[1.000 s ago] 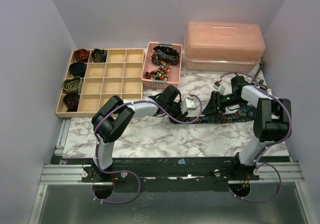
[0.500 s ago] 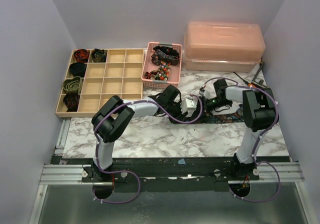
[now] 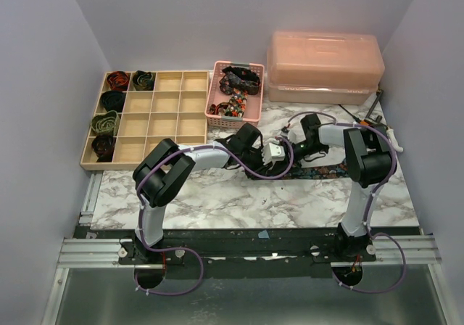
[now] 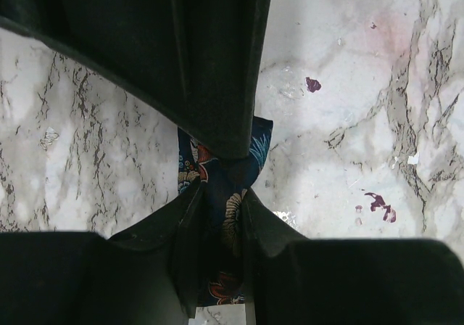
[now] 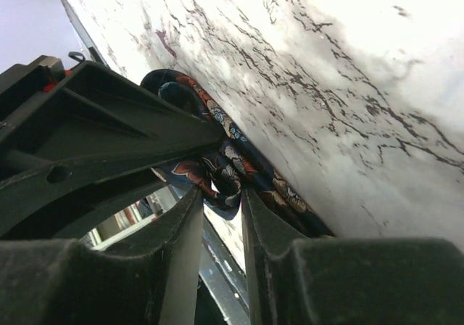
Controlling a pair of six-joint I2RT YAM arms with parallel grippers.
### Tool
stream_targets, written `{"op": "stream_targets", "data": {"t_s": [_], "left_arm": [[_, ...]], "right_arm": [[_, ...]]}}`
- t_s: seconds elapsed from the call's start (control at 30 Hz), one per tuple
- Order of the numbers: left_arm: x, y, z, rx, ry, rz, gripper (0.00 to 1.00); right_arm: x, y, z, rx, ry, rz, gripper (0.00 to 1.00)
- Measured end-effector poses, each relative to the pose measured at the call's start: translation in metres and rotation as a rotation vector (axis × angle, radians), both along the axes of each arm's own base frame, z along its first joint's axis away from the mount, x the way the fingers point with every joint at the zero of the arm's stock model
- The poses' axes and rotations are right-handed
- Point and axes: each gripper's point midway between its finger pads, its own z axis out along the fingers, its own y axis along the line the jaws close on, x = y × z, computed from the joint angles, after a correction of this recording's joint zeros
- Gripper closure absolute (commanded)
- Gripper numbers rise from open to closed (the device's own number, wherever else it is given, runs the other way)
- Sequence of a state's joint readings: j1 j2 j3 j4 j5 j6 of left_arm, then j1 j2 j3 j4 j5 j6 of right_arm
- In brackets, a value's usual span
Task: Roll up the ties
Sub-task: Roll the tie at the center of the board.
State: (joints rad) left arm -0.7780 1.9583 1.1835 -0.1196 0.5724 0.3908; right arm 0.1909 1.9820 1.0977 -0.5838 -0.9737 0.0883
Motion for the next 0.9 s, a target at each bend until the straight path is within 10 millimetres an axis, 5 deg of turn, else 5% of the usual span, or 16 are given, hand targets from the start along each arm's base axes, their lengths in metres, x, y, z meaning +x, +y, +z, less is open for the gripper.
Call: {"op": "stream_targets", "data": {"t_s": [0.17,0.33,0.43,0.53,0.73,0.9], "left_arm": [[-0.001,0.0,0.001,-0.003,0.009,0.0,0.38],[-0.013,0.019,0.008,-0.022,0.062,0.047,0.3],[-0.009,0.04,0.019,-0.044,0.135,0.143,0.38],[0.002,0.046,0.041,-0.11,0.211,0.231,0.57],[-0.008,0.022,0.068,-0.191,0.361,0.229,0.77],[-0.025,0.002,0.052,-0.16,0.445,0.196,0.81]], "right_arm": [[-0.002,-0.001,-0.013,-0.052,-0.002,0.021,0.99],[-0.002,-0.004,-0.017,-0.083,0.006,0.026,0.99],[-0.002,-0.004,-0.018,-0.087,0.015,0.026,0.99],[-0.003,-0.004,-0.018,-0.088,0.026,0.025,0.99],[-0.003,-0.004,-0.019,-0.09,0.044,0.022,0.99],[-0.003,-0.003,-0.019,-0.091,0.055,0.019,0.99]]}}
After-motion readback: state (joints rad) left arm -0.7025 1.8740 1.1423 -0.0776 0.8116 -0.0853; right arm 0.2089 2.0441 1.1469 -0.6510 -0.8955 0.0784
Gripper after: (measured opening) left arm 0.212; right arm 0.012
